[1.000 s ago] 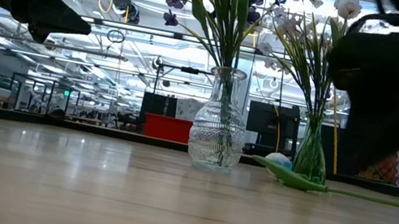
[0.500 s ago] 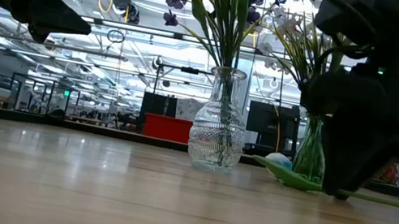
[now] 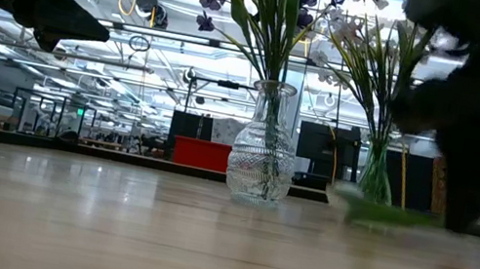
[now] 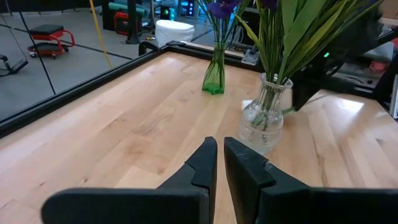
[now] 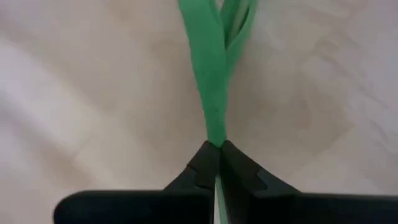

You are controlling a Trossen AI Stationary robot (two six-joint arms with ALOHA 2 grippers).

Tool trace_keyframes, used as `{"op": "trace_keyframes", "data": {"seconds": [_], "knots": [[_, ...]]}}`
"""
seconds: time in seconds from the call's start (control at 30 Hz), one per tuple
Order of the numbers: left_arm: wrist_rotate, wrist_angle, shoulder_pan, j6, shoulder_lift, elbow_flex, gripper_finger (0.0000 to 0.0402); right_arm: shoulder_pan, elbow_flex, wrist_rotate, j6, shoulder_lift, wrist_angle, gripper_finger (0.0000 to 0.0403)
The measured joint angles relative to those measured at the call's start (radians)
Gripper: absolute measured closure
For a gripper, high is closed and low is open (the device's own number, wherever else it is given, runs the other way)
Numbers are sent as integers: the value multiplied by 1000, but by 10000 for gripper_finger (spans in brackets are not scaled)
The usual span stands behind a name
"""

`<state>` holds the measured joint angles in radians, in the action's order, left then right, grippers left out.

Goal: Sort flowers into vase by color
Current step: Put the white tulip into the transparent green vase

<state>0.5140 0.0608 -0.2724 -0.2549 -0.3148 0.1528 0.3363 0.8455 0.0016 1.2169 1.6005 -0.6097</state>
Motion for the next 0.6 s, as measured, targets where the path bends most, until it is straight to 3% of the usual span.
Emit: {"op": "trace_keyframes", "data": {"seconds": [0.13, 0.27, 0.43, 0.6], "knots": [[0, -1, 0, 0, 0, 0, 366, 110, 2, 106, -10, -120, -31, 400], [0, -1, 0, 0, 0, 0, 366, 259, 2, 286, 113, -268, -140, 401], [4, -1, 0, 7, 0, 0, 366, 433, 2, 634, 195, -453, -194, 402], [52, 0, 0, 7, 0, 0, 366, 469, 2, 980, 5, -602, -136, 402]]}}
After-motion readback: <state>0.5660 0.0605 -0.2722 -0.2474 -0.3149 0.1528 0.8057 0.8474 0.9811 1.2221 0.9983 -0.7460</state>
